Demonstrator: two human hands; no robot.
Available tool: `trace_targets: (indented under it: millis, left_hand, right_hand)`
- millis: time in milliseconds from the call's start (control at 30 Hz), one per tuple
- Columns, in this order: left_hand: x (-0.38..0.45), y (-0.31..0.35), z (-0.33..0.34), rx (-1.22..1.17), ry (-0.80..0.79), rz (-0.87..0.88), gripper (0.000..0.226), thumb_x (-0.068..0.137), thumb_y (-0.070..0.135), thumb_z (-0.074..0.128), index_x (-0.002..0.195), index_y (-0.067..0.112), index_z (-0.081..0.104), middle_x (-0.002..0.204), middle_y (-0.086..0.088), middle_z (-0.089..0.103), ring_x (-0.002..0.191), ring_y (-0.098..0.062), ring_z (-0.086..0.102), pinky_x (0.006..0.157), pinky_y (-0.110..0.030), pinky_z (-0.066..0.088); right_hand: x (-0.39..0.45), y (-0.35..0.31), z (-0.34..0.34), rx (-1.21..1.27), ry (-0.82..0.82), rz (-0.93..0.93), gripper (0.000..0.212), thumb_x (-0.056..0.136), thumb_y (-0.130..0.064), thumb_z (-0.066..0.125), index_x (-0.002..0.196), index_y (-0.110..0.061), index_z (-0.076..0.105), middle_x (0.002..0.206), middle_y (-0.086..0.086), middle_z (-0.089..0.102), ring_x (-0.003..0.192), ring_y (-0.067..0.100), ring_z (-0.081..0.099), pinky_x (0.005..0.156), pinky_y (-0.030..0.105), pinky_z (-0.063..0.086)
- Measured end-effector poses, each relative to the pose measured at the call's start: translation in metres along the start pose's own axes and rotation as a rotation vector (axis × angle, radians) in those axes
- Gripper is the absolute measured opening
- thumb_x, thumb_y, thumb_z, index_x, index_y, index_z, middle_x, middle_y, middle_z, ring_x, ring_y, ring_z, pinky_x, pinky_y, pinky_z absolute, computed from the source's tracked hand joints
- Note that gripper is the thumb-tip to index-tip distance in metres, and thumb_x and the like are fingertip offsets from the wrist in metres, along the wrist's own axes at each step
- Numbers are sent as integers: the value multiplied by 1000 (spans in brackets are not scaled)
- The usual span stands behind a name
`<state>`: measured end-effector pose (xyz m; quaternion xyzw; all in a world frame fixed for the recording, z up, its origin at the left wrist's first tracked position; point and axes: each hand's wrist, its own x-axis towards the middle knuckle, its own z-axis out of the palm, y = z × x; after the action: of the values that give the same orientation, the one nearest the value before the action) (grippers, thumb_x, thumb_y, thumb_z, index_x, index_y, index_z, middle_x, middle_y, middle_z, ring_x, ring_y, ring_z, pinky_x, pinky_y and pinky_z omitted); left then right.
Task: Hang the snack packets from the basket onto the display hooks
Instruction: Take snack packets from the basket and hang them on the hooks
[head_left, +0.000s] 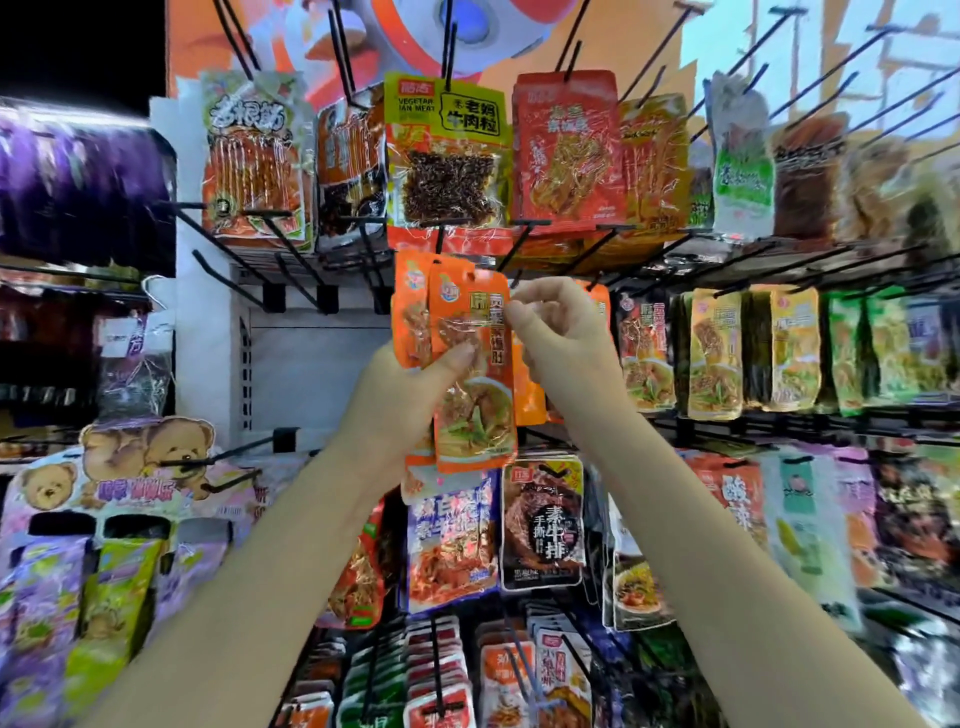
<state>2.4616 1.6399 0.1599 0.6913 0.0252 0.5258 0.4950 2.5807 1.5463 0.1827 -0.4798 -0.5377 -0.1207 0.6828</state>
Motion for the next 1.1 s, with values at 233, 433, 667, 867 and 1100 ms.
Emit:
trace_targets:
  millis: [233, 433, 667, 867, 1100]
  left_hand:
    - [4, -4, 26, -158, 20, -120, 21, 86, 26, 77, 104, 16, 75, 96, -7, 79, 89, -30, 76, 79, -44, 61]
    - [12, -12, 29, -92, 27, -202, 40, 85, 45, 65, 109, 14, 73, 100, -9, 77, 90, -30, 73, 86, -49, 59]
    - [15, -13, 34, -176, -41, -167, 36, 103, 25, 54, 129, 0, 58, 104, -18, 76, 83, -33, 76, 60, -38, 60]
    - [18, -15, 40, -139, -3, -170, 44, 93, 35, 68, 123, 4, 65, 97, -15, 77, 76, -29, 76, 62, -40, 61]
    - [23, -22, 49, -53, 40, -175, 60, 64, 54, 81, 113, 20, 73, 103, -4, 78, 99, -30, 74, 96, -54, 55]
  right_hand:
    - [-10, 14, -20, -97, -38, 29, 25, 100, -33, 60, 85, -14, 68, 72, 1, 69, 68, 11, 62, 62, 29, 48]
    - [10, 35, -56, -40, 129, 99, 22, 95, -31, 66, 111, -17, 61, 99, 11, 73, 91, 29, 71, 86, 55, 57]
    - [29, 50, -84, -19, 139, -23, 46, 97, -14, 66, 135, -31, 47, 67, -13, 65, 61, 13, 57, 64, 10, 47]
    - [38, 64, -86, -33, 102, -63, 40, 98, -18, 64, 130, -43, 60, 126, 2, 68, 118, 23, 64, 101, 51, 52]
    - [35, 67, -91, -87, 135, -117, 38, 98, -8, 62, 135, -22, 63, 123, -7, 66, 111, -1, 61, 99, 34, 54]
